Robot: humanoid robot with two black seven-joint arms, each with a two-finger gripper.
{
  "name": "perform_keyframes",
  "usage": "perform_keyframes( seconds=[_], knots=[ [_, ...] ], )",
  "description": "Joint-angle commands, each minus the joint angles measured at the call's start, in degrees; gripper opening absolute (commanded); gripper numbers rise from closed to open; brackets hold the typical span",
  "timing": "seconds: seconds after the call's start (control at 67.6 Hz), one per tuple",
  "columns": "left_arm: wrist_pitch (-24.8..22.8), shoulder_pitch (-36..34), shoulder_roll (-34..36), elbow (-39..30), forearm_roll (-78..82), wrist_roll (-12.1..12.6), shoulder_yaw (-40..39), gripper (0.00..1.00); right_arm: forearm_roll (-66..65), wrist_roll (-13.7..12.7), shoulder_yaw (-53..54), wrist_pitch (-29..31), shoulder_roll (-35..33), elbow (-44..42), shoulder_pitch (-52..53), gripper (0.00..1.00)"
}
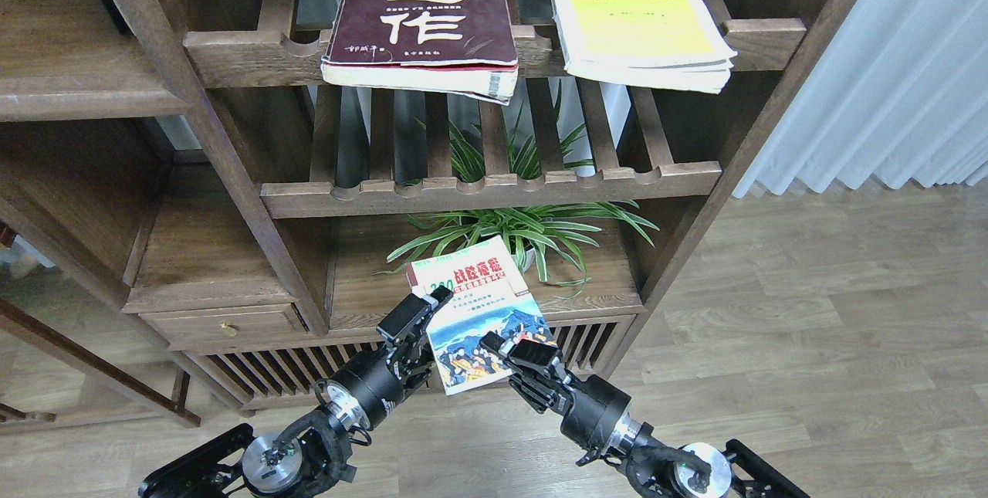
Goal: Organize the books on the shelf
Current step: 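Hand the small book from the right gripper to the left gripper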
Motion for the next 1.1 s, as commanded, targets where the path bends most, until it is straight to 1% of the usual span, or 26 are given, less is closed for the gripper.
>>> perform_keyframes(
  seconds=[0.0,0.074,0.192,0.296,0.37,0.385,0.488,0.503,0.533,0.577,0.592,0.636,0.666,0.696,0.71,0.755,0.799,0.858,0.962,1.036,1.066,1.08],
  knots=[
    [0.00,-0.30,0.00,-0.02,0.07,0.11,0.77,1.00,0.00,0.01,-0.05,-0.01,0.00,0.00,0.00,0.03],
    [0.00,-0.30,0.00,-0.02,0.07,-0.07,0.77,0.99,0.00,0.01,-0.05,-0.01,0.00,0.00,-0.09,0.03],
    [0.00,-0.30,0.00,-0.10,-0.02,-0.42,0.77,0.95,-0.08,0.01,-0.13,-0.01,0.00,0.00,-0.09,0.03],
    [0.00,-0.39,0.00,-0.89,0.07,-0.33,0.86,0.85,-0.08,0.01,-0.22,-0.01,0.00,0.00,-0.09,0.03],
    [0.00,-1.27,0.00,-1.07,-0.02,-0.42,0.86,0.74,-0.08,0.01,-0.22,-0.01,0.00,0.00,-0.09,0.03],
    [0.00,-1.70,0.00,-1.42,-0.02,-0.51,0.86,0.69,-0.08,0.01,-0.22,-0.01,0.00,0.00,-0.09,0.03],
    [0.00,-2.06,0.00,-2.04,0.07,-0.60,0.86,0.57,-0.08,0.01,-0.13,-0.01,0.00,0.00,-0.09,0.04],
    [0.00,-2.15,0.00,-2.12,0.07,-0.60,0.94,0.54,-0.08,0.01,-0.13,-0.01,0.00,0.00,-0.09,0.04],
    [0.00,-2.32,0.00,-2.13,0.07,-0.60,1.03,0.51,-0.08,0.01,-0.13,-0.01,0.00,0.00,-0.09,0.04],
    [0.00,-2.58,0.00,-2.13,0.07,-0.68,1.38,0.45,-0.08,0.01,-0.13,-0.01,0.00,0.00,-0.09,0.04],
    [0.00,-2.76,0.00,-2.13,0.07,-0.68,1.82,0.41,-0.08,0.01,-0.22,-0.01,0.00,0.00,-0.09,0.04],
    [0.00,-2.76,0.00,-2.04,-0.02,-0.68,2.26,0.36,-0.08,0.01,-0.22,-0.01,0.00,0.00,-0.09,0.04],
    [0.00,-2.85,0.00,-1.78,-0.10,-0.68,3.05,0.26,-0.08,0.01,-0.22,-0.01,0.00,0.00,-0.09,0.04],
    [0.00,-2.85,0.00,-1.60,-0.37,-0.77,3.32,0.21,-0.08,0.01,-0.22,-0.01,0.00,0.00,-0.09,0.04],
    [0.00,-2.85,0.00,-1.42,-0.54,-0.86,3.67,0.15,-0.08,0.01,-0.22,-0.01,0.00,0.00,-0.09,0.04],
    [0.00,-2.85,0.00,-1.16,-0.72,-1.12,4.02,0.07,-0.08,0.01,-0.22,-0.01,0.00,0.00,-0.09,0.04],
    [0.00,-2.85,0.00,-0.90,-1.16,-1.82,4.72,0.05,-0.08,0.01,-0.13,-0.01,0.00,0.00,-0.09,0.04],
    [0.00,-2.94,0.00,-0.54,-1.25,-2.18,5.42,0.04,-0.08,0.01,-0.13,-0.01,0.00,0.00,-0.09,0.04],
    [0.00,-2.94,0.00,0.60,-1.25,-2.18,5.95,0.00,-0.17,0.01,-0.13,-0.01,0.00,-0.08,-0.09,0.04],
    [0.00,-2.94,0.00,1.74,-1.16,-2.09,6.13,0.00,-0.17,0.01,-0.13,-0.01,0.00,-0.08,-0.09,0.05],
    [0.00,-2.94,0.00,1.92,-1.16,-2.09,6.13,0.00,-0.17,0.01,-0.13,-0.01,0.00,-0.08,0.00,0.07],
    [0.00,-3.02,0.00,2.09,-1.16,-2.00,6.13,0.00,-0.35,0.01,-0.22,-0.01,0.00,-0.34,0.08,0.14]
  ],
)
